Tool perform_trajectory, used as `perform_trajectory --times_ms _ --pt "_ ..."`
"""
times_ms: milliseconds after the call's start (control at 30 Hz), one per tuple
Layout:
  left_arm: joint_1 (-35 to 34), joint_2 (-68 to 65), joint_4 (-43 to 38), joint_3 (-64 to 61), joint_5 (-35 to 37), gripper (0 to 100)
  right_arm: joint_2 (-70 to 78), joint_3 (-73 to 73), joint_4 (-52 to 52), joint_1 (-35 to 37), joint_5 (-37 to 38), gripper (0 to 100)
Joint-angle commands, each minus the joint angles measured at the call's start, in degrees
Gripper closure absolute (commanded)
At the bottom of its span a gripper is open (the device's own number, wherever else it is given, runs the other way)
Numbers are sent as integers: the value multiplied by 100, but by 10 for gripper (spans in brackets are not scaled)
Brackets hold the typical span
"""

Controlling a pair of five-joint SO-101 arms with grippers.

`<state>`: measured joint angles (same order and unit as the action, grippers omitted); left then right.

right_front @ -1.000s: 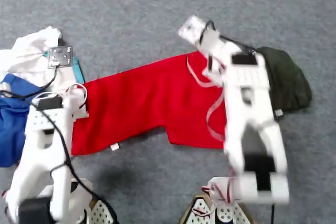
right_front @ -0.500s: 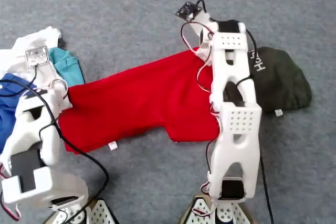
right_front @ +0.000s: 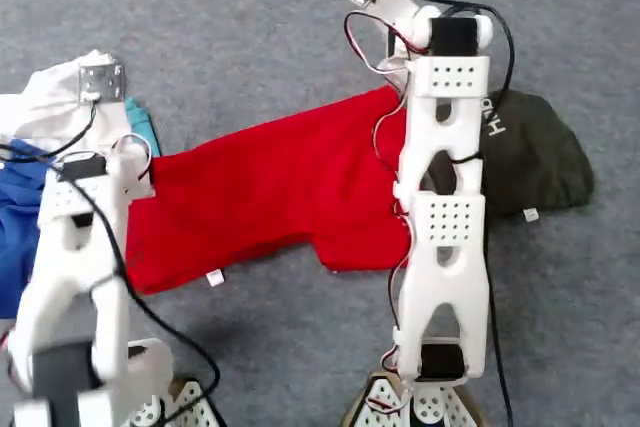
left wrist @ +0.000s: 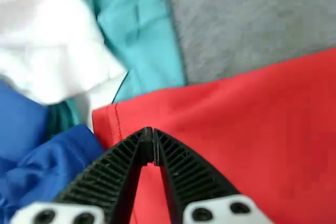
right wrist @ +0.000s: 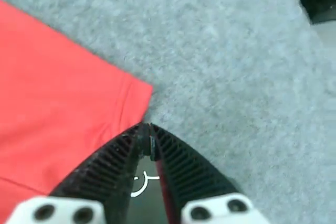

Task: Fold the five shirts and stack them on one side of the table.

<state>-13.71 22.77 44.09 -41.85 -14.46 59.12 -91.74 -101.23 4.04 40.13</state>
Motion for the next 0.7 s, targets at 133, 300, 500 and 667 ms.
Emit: perform_trajectory --times_ms 133,300,500,667 --pt "158 2246 123 -1178 -360 981 -1613 1965 -123 -75 475 993" --pt "-352 2378 -1116 -2374 -290 981 -3275 4620 -88 127 1231 992" --pt "-396 1982 -2365 -2998 316 981 -5587 8004 554 215 1793 989" --pt "-818 1692 -2426 -2848 413 981 -7705 10826 1257 418 2022 914"
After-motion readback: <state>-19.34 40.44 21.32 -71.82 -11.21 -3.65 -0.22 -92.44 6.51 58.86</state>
